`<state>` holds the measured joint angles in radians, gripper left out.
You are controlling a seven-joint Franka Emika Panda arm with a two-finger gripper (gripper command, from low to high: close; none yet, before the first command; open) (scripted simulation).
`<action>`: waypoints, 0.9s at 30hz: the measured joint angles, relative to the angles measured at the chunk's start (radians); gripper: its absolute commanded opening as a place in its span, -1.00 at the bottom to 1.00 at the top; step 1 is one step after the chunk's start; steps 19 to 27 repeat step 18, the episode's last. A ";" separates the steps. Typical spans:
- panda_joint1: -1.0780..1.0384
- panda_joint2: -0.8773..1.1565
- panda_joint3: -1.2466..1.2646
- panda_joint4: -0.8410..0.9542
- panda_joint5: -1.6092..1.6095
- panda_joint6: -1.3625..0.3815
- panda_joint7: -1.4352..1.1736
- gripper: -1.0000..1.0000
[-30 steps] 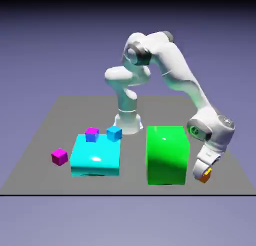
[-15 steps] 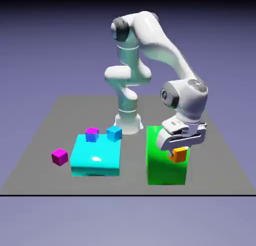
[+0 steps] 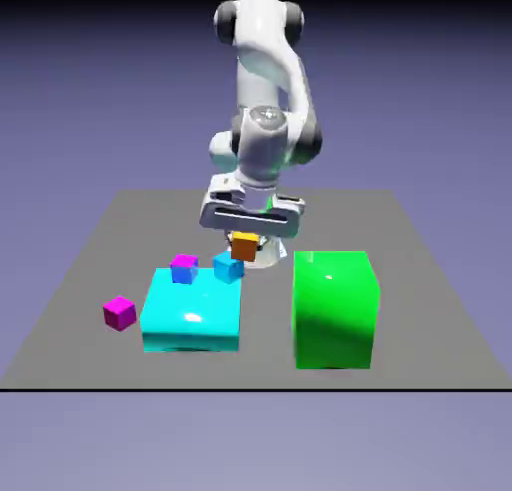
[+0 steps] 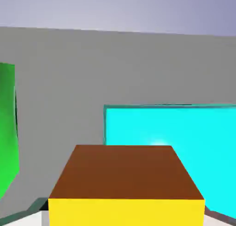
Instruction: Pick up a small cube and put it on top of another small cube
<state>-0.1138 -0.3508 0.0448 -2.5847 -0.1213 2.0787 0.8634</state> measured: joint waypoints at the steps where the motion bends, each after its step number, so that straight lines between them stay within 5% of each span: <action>1: -0.006 -0.036 -0.019 -0.036 0.010 -0.007 -0.001 -1.00; 8: -0.046 -0.276 -0.141 -0.268 0.071 -0.049 -0.007 -1.00; 14: -0.046 -0.156 -0.150 -0.365 0.067 0.168 -0.010 -1.00; 15: -0.046 -0.138 -0.151 -0.380 0.066 0.201 -0.011 1.00; 27: -0.046 -0.162 -0.149 -0.360 0.064 0.158 -0.008 1.00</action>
